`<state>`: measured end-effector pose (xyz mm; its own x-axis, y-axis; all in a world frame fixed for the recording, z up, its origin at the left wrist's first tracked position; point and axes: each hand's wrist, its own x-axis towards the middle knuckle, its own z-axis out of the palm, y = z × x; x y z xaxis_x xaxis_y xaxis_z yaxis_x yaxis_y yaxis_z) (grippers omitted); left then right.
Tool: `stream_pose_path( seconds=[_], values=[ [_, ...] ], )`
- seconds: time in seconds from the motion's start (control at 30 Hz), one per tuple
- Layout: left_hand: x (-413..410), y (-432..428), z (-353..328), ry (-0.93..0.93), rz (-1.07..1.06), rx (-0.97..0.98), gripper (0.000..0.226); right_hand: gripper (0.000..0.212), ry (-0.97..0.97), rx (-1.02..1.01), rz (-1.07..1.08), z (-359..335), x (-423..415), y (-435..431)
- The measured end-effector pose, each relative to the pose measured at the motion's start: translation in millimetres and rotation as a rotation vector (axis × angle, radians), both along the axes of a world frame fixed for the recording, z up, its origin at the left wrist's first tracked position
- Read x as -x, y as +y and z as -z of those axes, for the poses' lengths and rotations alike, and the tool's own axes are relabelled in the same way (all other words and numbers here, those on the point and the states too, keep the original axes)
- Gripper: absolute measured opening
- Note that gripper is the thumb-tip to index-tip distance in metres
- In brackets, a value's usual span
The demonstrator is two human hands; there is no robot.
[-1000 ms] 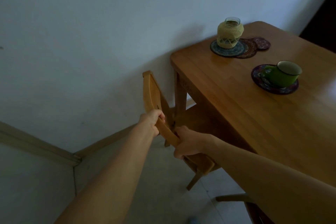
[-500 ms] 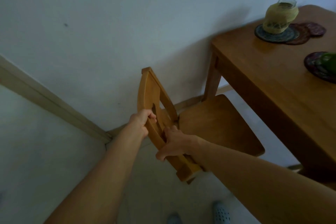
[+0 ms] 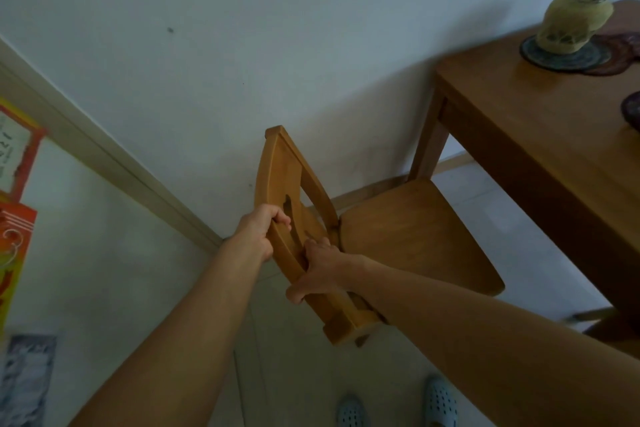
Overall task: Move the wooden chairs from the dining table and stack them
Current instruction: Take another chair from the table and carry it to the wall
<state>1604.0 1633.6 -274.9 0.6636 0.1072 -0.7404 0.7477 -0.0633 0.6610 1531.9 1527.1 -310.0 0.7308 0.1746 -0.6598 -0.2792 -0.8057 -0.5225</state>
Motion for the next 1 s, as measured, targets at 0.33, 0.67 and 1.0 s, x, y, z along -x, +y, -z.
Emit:
stream_pose_path(
  seconds=[0.33, 0.67, 1.0],
  values=[
    [2.5, 5.3, 0.5, 0.014, 0.057, 0.032, 0.022, 0.08, -0.011, -0.035, 0.097, -3.4, 11.1, 3.9],
    [38.6, -20.2, 5.6, -0.323, 0.182, -0.472, 0.08, 0.025, 0.009, -0.338, 0.538, -17.9, 31.9, -16.5],
    [140.2, -94.6, 4.8, -0.647, 0.673, -0.675, 0.066, 0.014, -0.215, -0.242, 0.775, -13.3, 146.9, -121.5]
  ],
)
